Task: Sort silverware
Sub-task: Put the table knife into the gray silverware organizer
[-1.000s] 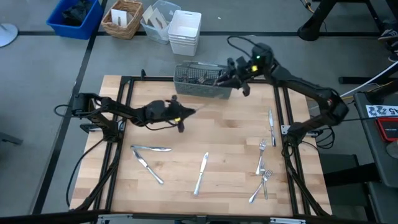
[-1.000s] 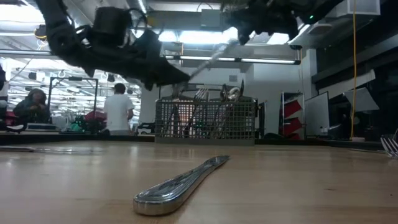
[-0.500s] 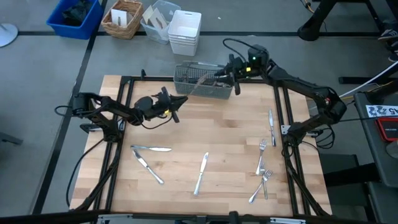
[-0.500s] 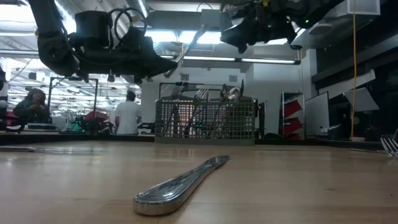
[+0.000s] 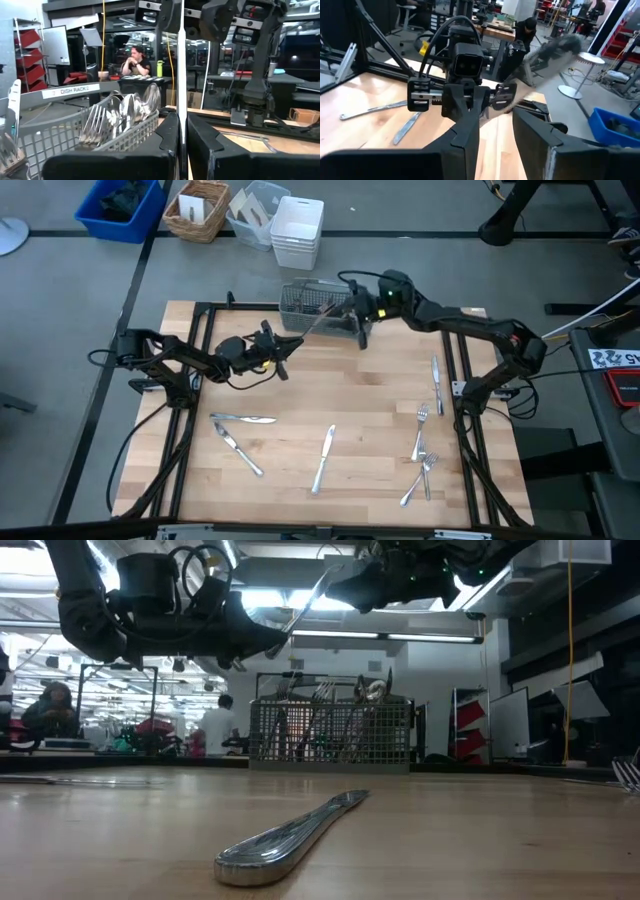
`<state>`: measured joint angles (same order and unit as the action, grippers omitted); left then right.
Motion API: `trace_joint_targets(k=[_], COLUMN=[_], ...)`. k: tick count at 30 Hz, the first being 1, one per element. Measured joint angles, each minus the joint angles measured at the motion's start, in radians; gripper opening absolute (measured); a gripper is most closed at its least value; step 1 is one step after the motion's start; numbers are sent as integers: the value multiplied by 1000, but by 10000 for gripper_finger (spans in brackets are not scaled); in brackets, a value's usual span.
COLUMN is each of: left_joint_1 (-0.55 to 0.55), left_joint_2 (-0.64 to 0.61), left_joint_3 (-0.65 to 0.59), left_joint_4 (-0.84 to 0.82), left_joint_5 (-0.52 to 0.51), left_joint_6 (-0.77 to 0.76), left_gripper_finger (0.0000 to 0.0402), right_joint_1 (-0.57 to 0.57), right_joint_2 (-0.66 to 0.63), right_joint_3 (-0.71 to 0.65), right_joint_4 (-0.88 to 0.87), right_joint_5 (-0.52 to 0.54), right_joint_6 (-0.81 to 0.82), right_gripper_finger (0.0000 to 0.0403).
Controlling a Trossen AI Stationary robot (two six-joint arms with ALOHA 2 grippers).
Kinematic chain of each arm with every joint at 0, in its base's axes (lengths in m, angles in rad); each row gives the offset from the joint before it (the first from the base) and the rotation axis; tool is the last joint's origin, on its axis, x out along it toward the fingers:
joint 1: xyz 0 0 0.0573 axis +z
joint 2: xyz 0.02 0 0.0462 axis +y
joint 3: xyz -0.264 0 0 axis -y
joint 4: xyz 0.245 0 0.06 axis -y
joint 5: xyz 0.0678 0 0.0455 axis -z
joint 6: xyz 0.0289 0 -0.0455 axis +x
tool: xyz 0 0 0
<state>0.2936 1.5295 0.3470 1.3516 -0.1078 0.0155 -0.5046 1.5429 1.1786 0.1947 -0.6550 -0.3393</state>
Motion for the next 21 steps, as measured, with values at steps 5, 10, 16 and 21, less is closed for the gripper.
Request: trace_joint_targets(k=[5, 10, 16, 21], left_joint_1=[-14, -33, -33, -34], left_joint_2=[0, 0, 0, 0], left_joint_3=[0, 0, 0, 0], left_joint_4=[2, 2, -4, -5], left_joint_5=[0, 0, 0, 5], left_joint_6=[5, 27, 22, 22], left_gripper_finger=[12, 12, 12, 12], right_joint_1=[23, 22, 22, 22], right_joint_2=[0, 0, 0, 0], right_joint_3=[0, 0, 0, 0], right_joint_4=[21, 40, 42, 43], right_joint_5=[87, 40, -19, -77], right_joint_6=[-8, -7, 38, 45], right_gripper_finger=[120, 120, 120, 106])
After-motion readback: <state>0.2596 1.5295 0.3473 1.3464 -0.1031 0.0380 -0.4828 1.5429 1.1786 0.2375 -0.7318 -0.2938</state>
